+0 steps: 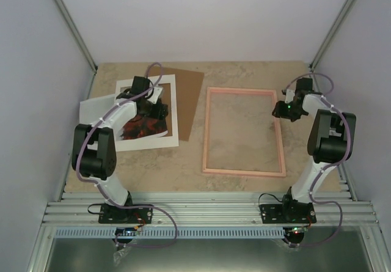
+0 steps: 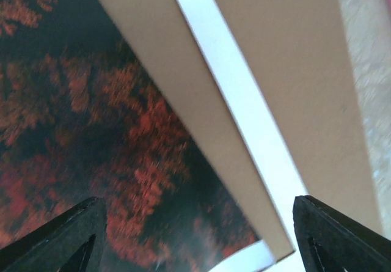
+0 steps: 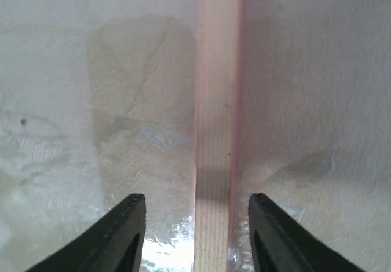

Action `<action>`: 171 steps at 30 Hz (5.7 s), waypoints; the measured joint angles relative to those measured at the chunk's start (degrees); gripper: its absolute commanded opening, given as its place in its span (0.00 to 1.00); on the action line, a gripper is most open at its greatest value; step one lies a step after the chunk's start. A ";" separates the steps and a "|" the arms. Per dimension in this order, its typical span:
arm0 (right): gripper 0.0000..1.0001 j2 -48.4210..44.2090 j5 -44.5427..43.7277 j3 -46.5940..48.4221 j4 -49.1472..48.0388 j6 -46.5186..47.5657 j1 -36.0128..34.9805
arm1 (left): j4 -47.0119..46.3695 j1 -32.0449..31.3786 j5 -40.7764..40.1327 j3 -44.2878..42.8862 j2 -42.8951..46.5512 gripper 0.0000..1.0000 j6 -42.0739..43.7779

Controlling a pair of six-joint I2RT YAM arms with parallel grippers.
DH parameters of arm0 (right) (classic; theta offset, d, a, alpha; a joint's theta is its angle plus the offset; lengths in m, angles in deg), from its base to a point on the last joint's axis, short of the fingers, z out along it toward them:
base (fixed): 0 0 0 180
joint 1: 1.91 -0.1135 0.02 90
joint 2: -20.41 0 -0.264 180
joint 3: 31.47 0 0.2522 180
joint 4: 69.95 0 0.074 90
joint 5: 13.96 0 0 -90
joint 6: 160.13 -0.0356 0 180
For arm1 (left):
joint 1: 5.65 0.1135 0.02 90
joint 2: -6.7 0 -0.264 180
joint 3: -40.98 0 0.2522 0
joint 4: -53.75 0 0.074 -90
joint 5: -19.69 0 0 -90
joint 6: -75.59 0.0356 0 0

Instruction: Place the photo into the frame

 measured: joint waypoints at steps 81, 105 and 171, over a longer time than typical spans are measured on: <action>0.98 -6.60 38.56 26.91 -29.81 -45.16 -6.58 | -5.77 -12.59 -19.80 0.00 -12.09 0.22 -19.45; 0.98 -4.61 40.59 24.68 -32.37 -43.95 -6.38 | 4.87 -12.79 -11.32 1.25 -0.39 0.20 -21.40; 0.00 -10.95 45.59 -6.60 -4.83 -5.35 -8.28 | -4.00 -8.26 5.03 -2.82 14.71 0.99 -10.80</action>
